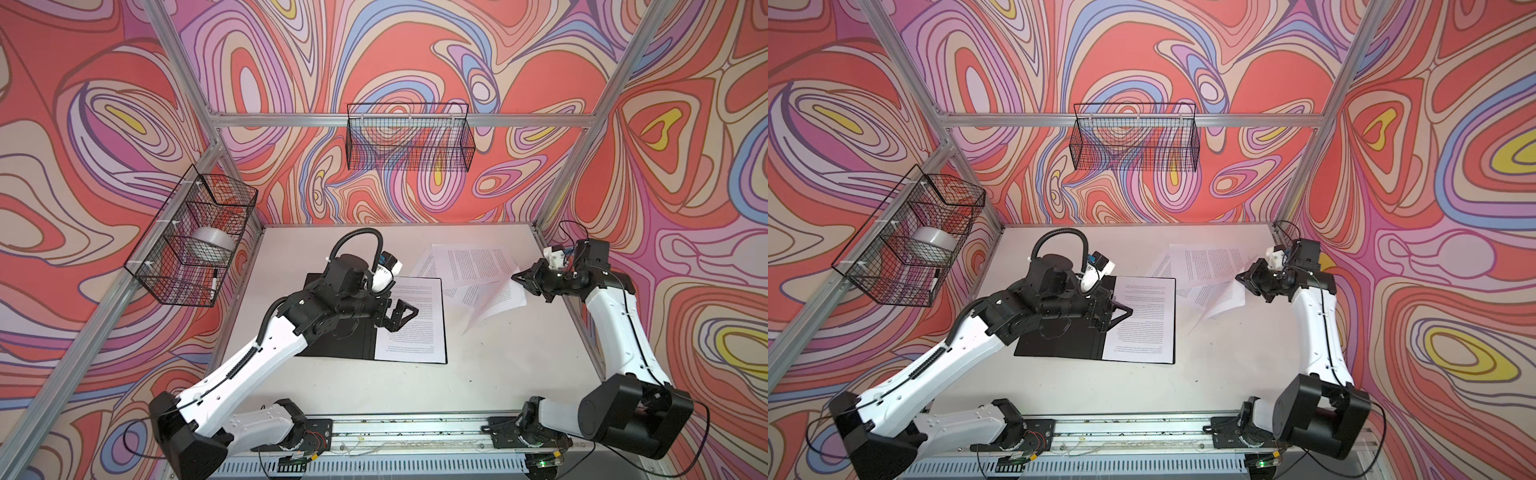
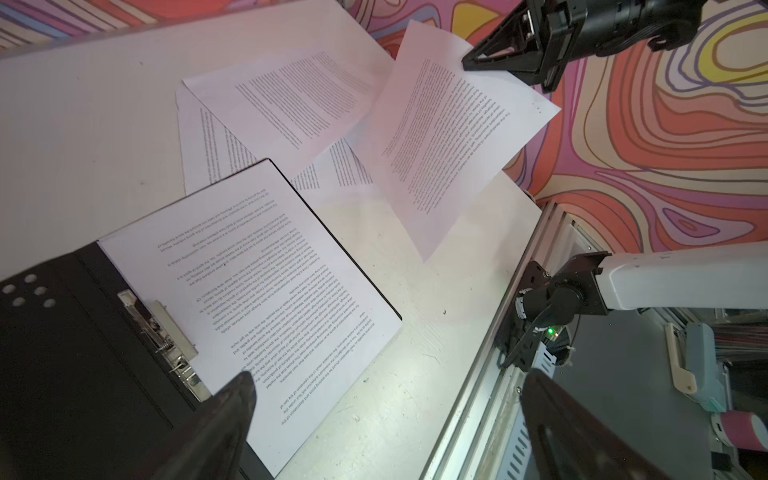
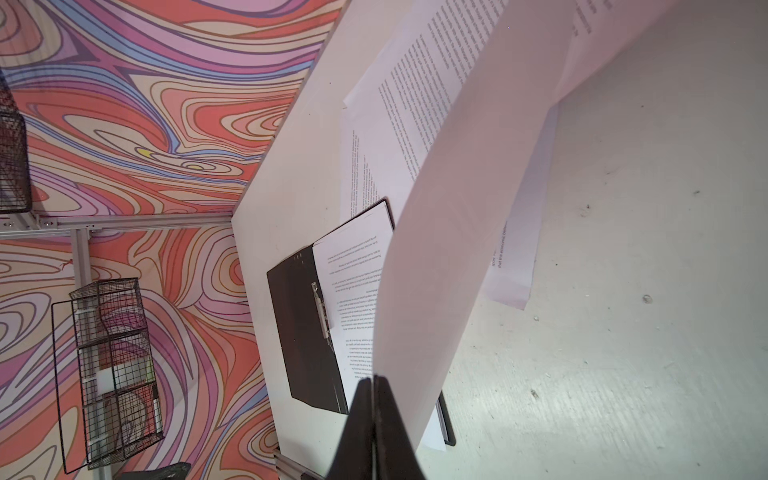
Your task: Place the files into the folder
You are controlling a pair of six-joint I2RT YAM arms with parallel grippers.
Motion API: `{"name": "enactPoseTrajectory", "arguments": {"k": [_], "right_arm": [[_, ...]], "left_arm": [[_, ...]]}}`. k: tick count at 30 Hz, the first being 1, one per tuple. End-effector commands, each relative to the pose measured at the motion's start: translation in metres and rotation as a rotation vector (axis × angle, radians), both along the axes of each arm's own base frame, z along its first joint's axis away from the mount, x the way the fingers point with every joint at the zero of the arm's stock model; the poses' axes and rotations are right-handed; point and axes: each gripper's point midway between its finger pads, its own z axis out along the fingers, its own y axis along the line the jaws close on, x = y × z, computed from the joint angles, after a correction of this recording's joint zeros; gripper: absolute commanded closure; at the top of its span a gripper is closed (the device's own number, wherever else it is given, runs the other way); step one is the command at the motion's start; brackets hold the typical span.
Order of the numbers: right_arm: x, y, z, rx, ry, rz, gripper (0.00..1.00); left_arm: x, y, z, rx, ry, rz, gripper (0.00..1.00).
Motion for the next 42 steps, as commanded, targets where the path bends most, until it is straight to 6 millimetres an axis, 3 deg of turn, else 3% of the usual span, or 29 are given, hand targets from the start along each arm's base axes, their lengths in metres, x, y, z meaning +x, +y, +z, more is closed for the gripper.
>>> {"name": "enactPoseTrajectory", "arguments": {"k": [1, 5, 8, 14, 17, 20, 23, 25, 31, 42], "right_arm": [[-0.007, 0.007, 0.016, 0.02, -0.011, -0.001, 1.0], [-0.003, 0.02, 0.03, -0.013, -0.042, 0.019, 1.0], [0.007, 0.045, 0.041, -0.031, -0.078, 0.072, 1.0], [0.035, 0.115, 0.06, -0.013, -0.151, 0.178, 1.0], [0.044, 0.162, 0.071, -0.011, -0.188, 0.252, 1.0], [0.046, 0.212, 0.076, 0.019, -0.21, 0.336, 1.0], [0.049, 0.238, 0.078, 0.091, -0.227, 0.374, 1.0], [0.051, 0.237, 0.074, 0.088, -0.229, 0.36, 1.0], [0.05, 0.215, 0.032, -0.034, -0.169, 0.286, 1.0], [0.02, 0.166, -0.1, -0.199, 0.022, 0.132, 1.0]], "left_arm": [[0.008, 0.015, -0.003, 0.02, -0.111, 0.061, 0.0], [0.012, 0.038, -0.01, 0.033, -0.151, 0.176, 0.0], [0.014, 0.054, -0.009, 0.054, -0.199, 0.239, 0.0], [0.013, 0.08, -0.028, 0.136, -0.193, 0.336, 0.0], [0.018, 0.087, -0.035, 0.156, -0.156, 0.402, 0.0], [0.019, 0.079, -0.038, 0.155, -0.145, 0.369, 0.0], [0.014, 0.074, -0.042, 0.162, -0.123, 0.324, 0.0], [0.013, 0.075, -0.042, 0.162, -0.126, 0.325, 0.0], [0.012, 0.076, -0.038, 0.132, -0.154, 0.328, 0.0], [0.01, 0.071, -0.039, 0.123, -0.139, 0.299, 0.0]]}}
